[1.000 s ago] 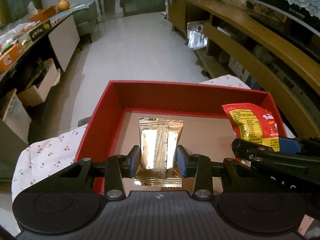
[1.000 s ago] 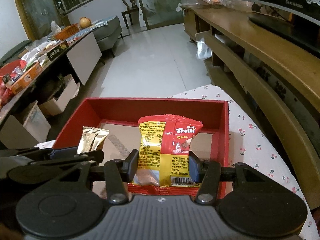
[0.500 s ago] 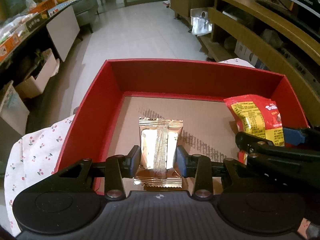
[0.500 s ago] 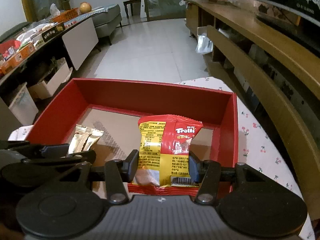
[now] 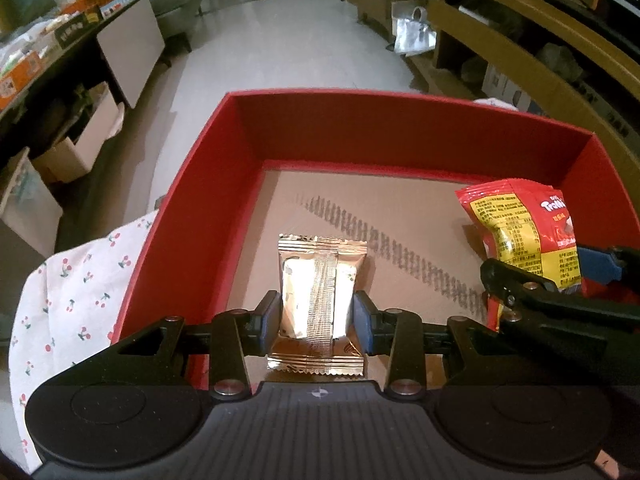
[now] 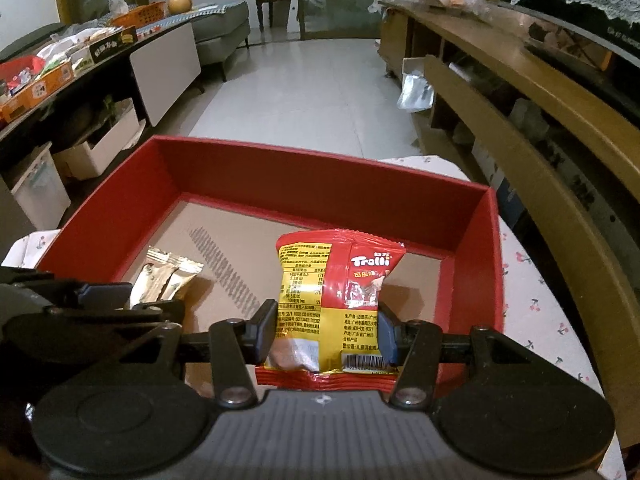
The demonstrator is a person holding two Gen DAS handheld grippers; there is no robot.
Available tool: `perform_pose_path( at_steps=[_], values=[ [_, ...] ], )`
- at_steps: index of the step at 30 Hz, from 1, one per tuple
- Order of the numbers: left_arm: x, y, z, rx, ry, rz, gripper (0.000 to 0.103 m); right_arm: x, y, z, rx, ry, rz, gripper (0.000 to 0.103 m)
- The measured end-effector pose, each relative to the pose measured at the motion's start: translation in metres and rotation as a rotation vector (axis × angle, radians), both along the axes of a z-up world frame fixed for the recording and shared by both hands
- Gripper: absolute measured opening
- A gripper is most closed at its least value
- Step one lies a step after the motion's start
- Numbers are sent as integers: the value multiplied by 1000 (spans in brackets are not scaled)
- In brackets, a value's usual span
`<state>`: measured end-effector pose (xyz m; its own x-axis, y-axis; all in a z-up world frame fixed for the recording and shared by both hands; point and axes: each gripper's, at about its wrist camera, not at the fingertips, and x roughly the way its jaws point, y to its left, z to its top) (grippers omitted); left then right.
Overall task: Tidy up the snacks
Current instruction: 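Lower both snacks into the red box and open both tools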
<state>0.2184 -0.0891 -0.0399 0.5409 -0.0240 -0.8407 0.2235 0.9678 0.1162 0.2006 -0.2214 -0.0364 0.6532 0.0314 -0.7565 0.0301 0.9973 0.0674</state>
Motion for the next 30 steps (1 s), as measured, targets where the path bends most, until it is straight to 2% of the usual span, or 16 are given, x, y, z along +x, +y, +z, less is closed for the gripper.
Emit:
perform_pose_path(
  at_steps=[6,15,20,30],
  values=[
    [-2,-2,-1,20,-14,-4,47,1,0,-7,19,30,-5,58],
    [-3,0,3,31,-20,10,54,1,0,-8,18,42,-7,59],
    [-8,2,16,14,-48,24,63,-3,-3,4,21,4,-25,60],
    [-24,3,42,-12,-89,26,68,-19,-6,33,16,-57,-43,63]
  ],
)
